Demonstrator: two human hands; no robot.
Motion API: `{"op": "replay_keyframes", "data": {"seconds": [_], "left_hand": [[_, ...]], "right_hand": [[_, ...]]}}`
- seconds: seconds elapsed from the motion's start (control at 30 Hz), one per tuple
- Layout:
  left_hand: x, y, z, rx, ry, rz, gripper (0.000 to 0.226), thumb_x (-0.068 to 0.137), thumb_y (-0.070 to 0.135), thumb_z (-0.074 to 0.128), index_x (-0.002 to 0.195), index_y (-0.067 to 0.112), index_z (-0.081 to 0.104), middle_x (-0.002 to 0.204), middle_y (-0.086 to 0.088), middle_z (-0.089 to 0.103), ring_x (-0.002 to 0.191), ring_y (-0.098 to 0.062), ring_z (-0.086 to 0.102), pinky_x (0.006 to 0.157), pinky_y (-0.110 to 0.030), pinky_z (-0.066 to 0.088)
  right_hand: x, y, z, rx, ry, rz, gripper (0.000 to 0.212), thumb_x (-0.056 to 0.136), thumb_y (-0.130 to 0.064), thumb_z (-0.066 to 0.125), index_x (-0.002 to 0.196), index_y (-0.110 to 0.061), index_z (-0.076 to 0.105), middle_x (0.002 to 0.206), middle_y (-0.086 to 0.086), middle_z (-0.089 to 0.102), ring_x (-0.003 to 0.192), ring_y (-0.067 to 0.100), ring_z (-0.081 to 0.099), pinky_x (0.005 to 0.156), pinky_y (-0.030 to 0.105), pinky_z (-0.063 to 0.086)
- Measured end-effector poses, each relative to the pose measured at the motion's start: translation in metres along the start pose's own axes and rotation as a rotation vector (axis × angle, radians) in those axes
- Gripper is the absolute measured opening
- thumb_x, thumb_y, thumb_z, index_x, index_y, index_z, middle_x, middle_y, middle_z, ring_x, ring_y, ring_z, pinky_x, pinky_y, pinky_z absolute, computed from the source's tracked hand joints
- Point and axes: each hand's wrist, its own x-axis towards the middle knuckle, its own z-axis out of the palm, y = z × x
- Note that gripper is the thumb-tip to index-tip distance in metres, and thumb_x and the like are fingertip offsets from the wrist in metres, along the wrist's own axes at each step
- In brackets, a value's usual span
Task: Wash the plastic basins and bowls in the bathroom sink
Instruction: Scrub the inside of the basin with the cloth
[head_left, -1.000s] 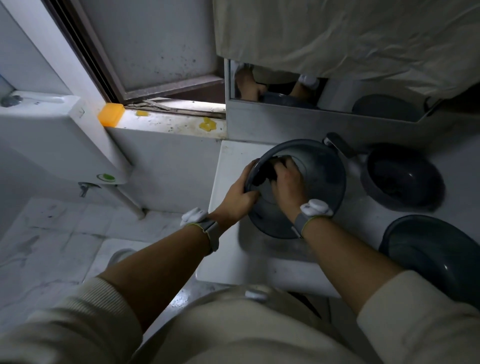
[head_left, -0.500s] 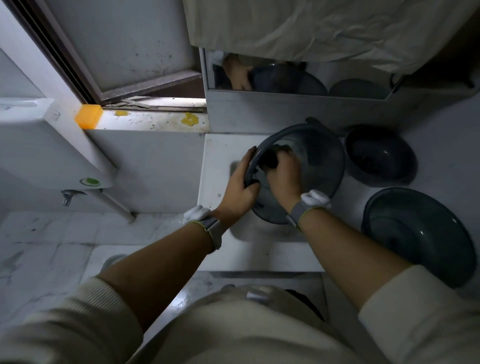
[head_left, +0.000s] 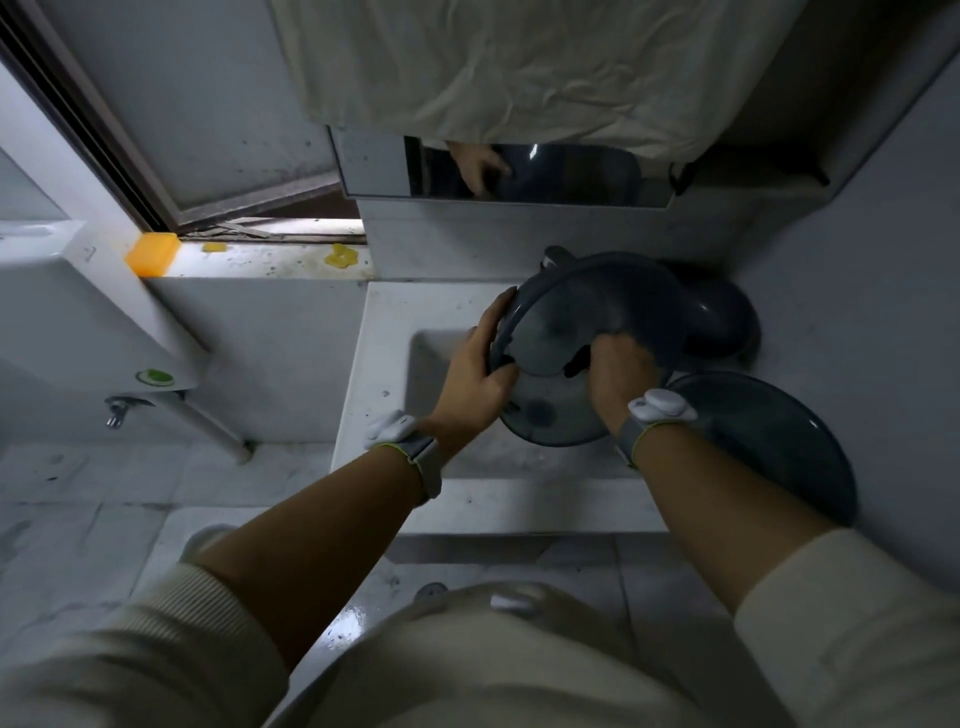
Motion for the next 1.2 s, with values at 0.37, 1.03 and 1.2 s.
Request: {"op": "replay_keyframes", "data": {"seconds": [0.37, 1.03, 1.2], "left_hand": [[-0.007, 0.033, 0.089, -0.087, -0.044, 0.002, 0.085, 0.089, 0.001, 0.055, 0.165, 0.035, 0.035, 0.143, -0.004, 0.065, 0.117, -0.004, 0.069, 0.092, -0.026, 0.062], [0.003, 0.054, 0.188, -0.079, -0.025, -0.095, 0.051, 0.097, 0.040, 0.058, 0.146, 0.030, 0.062, 0.129, 0.007, 0.073, 0.121, -0.019, 0.067, 0.104, -0.040, 0.055], [0.007, 0.051, 0.198, -0.155, -0.020, -0.171, 0.042, 0.098, 0.037, 0.059, 0.138, 0.024, 0.067, 0.126, -0.002, 0.076, 0.116, -0.026, 0.071, 0.090, -0.039, 0.064]], "right_hand": [[0.002, 0.074, -0.067, 0.276, 0.246, 0.093, 0.033, 0.092, 0.001, 0.058, 0.124, 0.002, 0.057, 0.124, 0.028, 0.053, 0.099, 0.046, 0.060, 0.082, 0.045, 0.053], [-0.070, 0.142, -0.054, 0.343, -0.305, -0.128, 0.008, 0.091, -0.004, 0.061, 0.093, 0.000, 0.068, 0.097, 0.018, 0.069, 0.091, 0.033, 0.068, 0.081, 0.039, 0.057], [-0.078, 0.174, -0.054, 0.274, -0.428, -0.051, 0.013, 0.087, -0.011, 0.066, 0.076, -0.006, 0.061, 0.077, 0.010, 0.064, 0.073, 0.024, 0.064, 0.057, 0.028, 0.049]]}}
